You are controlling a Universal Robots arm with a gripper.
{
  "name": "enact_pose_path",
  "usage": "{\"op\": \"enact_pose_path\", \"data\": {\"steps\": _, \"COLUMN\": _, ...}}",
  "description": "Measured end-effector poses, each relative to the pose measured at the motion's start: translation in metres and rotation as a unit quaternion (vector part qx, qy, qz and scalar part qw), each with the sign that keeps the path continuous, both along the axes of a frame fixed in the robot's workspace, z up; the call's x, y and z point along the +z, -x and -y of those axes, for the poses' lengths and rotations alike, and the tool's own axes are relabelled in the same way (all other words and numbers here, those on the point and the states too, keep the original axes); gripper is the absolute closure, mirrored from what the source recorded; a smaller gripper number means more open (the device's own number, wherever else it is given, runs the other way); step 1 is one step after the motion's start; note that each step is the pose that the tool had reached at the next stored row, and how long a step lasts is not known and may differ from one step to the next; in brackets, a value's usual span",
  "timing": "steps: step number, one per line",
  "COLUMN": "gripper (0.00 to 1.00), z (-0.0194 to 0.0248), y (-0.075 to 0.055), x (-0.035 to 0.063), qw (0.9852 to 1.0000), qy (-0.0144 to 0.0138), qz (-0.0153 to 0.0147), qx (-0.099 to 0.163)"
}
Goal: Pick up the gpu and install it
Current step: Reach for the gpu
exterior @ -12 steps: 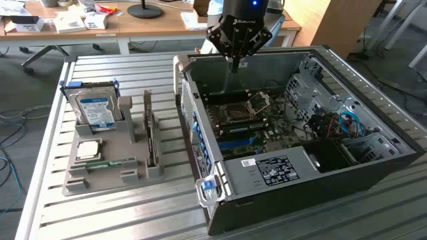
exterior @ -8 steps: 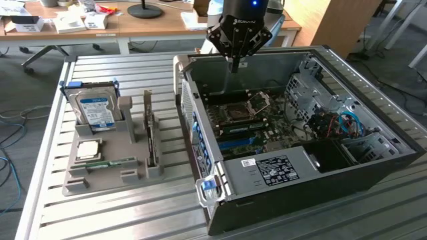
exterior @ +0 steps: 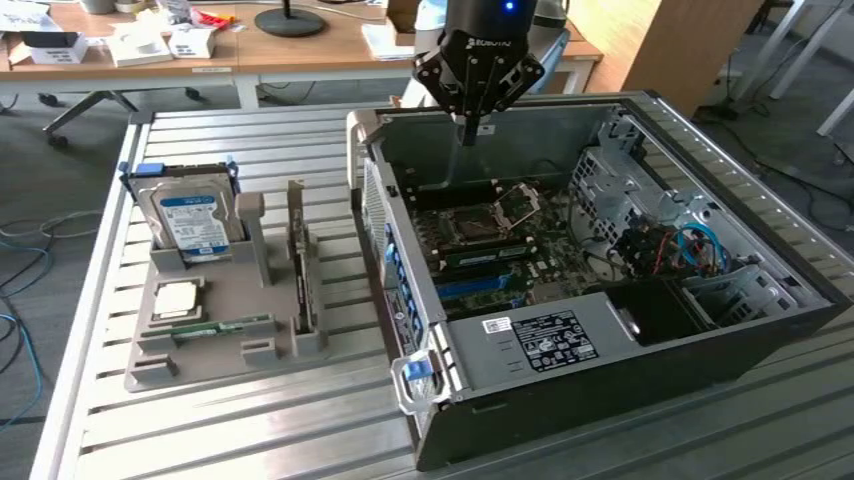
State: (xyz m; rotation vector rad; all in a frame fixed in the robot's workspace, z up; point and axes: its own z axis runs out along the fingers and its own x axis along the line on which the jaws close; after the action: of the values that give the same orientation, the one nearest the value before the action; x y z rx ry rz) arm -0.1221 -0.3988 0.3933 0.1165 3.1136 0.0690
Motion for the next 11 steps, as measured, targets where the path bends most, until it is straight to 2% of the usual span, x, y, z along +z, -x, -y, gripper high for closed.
{"op": "enact_pose_path", "data": {"steps": 11, "gripper": 0.89, "z": 0.0, "y": 0.0075, "x": 0.0, "qw": 1.0, "qy": 0.0, "qz": 0.0, "qx": 0.0}}
